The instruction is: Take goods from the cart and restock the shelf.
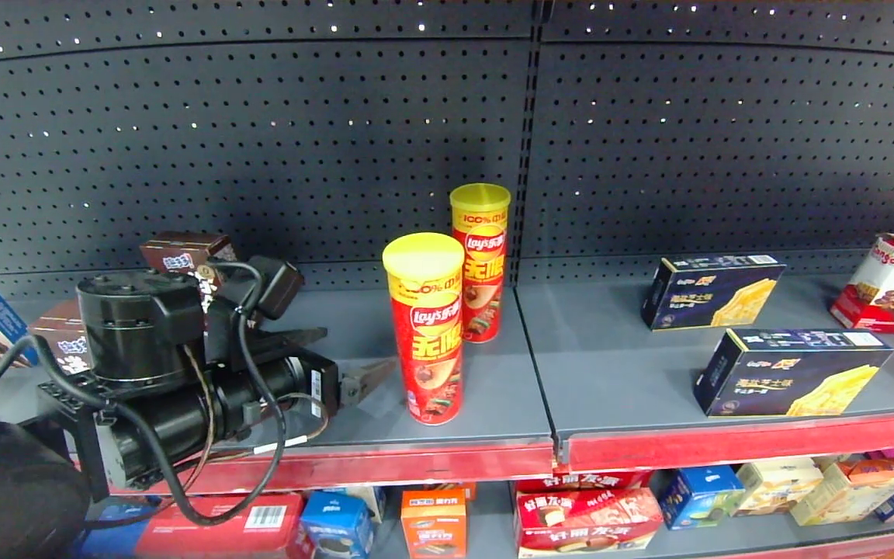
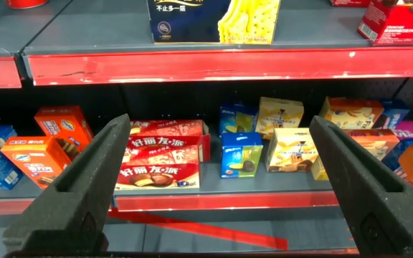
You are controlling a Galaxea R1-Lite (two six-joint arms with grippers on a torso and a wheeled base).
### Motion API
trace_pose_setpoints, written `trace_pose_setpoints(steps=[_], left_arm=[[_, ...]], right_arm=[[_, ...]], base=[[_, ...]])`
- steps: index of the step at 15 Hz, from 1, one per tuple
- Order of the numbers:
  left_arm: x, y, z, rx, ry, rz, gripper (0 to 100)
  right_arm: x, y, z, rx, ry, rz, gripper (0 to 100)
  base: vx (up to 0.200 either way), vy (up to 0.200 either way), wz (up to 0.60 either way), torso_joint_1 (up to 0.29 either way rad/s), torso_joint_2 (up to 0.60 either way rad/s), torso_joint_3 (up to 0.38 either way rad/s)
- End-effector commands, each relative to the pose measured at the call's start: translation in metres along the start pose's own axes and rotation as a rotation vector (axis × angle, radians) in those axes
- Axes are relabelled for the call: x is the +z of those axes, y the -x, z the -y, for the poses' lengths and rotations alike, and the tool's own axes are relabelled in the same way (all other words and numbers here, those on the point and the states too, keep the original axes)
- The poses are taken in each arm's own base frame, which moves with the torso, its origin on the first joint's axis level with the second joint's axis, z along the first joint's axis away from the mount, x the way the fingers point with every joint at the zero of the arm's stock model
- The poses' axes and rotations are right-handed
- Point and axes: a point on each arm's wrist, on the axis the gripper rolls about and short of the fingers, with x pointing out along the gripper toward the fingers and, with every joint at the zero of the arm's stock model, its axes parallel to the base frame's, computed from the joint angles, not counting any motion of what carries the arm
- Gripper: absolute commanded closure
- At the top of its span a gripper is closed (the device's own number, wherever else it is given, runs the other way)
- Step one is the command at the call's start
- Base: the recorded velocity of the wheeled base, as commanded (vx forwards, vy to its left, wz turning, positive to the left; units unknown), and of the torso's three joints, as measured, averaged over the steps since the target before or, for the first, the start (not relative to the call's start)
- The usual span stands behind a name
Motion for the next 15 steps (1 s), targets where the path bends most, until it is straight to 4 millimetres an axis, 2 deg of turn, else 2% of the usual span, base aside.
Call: trace_pose_setpoints(steps=[1,4,15], left_arm=[[0.000,-0.007,-0.001,-0.001,0.000,-0.003,0],[0.002,-0.023,-0.003,-0.001,0.001,-0.008,0],[0.005,-0.042,-0.005,0.001,0.007,-0.005,0]], right_arm=[[0.000,0.000,0.000,0.000,0.000,-0.001,0],[0.000,0.000,0.000,0.002,0.000,-0.001,0],[0.000,0.000,0.000,0.000,0.000,-0.001,0]], base=[[0.000,0.000,0.00,0.000,0.00,0.000],[0.000,0.000,0.00,0.000,0.00,0.000],[0.000,0.000,0.00,0.000,0.00,0.000]])
